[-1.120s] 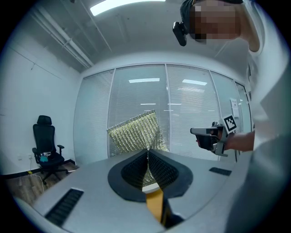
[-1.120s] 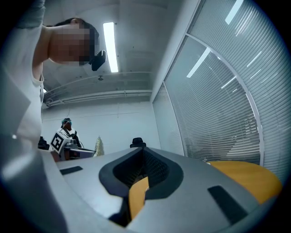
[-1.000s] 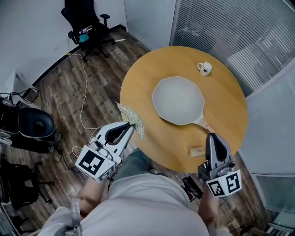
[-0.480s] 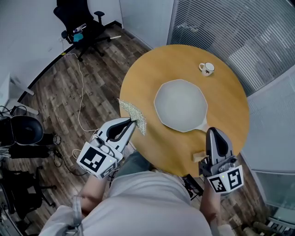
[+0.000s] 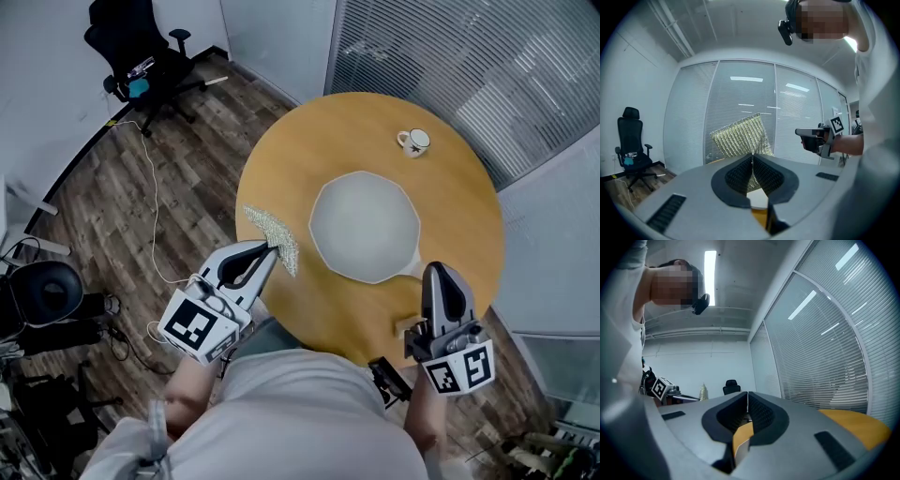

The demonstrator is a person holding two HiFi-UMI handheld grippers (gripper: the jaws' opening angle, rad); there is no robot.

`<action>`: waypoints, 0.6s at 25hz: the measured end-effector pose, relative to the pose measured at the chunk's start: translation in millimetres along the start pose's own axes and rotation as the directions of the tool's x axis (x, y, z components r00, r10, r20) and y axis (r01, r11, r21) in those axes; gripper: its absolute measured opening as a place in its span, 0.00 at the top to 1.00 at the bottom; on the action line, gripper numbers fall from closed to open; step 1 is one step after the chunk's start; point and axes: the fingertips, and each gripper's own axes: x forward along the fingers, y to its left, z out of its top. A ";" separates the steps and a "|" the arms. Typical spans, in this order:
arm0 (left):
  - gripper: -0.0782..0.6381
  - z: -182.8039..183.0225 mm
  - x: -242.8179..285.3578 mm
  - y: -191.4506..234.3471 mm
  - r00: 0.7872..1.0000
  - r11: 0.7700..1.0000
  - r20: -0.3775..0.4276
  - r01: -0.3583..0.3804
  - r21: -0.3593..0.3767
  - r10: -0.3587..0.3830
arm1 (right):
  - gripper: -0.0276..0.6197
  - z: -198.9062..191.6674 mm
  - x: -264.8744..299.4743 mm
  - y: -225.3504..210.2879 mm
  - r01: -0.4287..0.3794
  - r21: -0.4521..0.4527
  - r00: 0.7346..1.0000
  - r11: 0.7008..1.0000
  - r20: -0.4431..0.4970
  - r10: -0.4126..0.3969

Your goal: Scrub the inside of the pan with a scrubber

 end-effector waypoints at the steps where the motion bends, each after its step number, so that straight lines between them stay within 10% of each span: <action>1: 0.87 1.1 6.5 2.0 1.000 1.000 -0.001 0.015 0.001 -0.015 | 0.93 -0.1 0.5 -3.2 0.016 0.000 1.000 1.000 -0.001 -0.016; 15: 0.87 14.4 63.6 37.1 0.974 0.974 -0.046 0.224 0.009 -0.224 | 0.93 1.5 22.4 -19.7 0.219 0.016 0.976 0.976 -0.004 -0.219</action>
